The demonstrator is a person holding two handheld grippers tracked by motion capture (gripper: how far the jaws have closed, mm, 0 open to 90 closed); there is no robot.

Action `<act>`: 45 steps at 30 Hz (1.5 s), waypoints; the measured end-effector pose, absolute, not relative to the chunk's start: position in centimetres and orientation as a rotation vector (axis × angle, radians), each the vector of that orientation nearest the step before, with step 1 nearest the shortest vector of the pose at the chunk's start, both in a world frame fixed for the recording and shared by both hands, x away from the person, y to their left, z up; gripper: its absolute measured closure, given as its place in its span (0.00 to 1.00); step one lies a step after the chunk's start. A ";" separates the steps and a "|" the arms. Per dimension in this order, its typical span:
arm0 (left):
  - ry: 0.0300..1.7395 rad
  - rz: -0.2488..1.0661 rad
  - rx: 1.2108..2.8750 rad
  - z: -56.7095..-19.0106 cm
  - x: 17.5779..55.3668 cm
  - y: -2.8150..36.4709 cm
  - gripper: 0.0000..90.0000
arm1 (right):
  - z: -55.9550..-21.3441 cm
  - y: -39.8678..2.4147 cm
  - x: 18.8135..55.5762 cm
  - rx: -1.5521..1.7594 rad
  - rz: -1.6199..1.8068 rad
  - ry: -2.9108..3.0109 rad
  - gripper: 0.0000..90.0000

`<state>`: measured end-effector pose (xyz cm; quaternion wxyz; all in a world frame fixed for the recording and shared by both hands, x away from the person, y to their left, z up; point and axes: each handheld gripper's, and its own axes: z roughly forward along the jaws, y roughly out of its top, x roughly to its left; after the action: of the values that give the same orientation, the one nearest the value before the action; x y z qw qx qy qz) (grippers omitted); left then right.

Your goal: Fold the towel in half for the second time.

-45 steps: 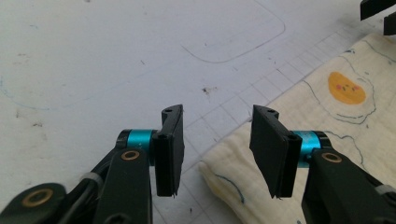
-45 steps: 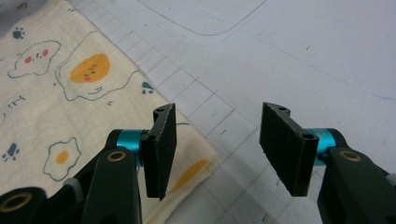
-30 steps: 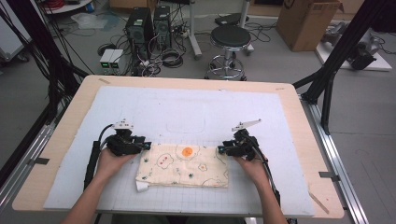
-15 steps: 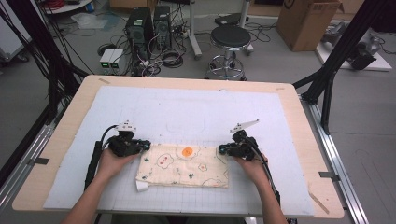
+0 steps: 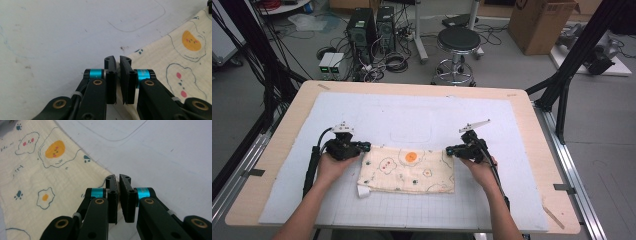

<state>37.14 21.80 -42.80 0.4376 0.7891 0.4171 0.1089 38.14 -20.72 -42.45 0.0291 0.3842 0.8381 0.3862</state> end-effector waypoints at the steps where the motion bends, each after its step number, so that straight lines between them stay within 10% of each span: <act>1: 1.043 0.271 1.960 -42.7 37.3 21.8 0.93 | -42.3 -20.7 38.5 1.198 1.190 2.579 0.95; 45: 1.014 0.286 1.843 -41.5 38.0 23.0 0.92 | -40.2 -21.3 41.2 1.292 1.356 2.512 0.95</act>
<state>38.02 22.97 -41.45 0.4878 0.7579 0.4169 0.1176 41.21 -21.32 -40.21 0.0039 0.4123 0.8017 0.4327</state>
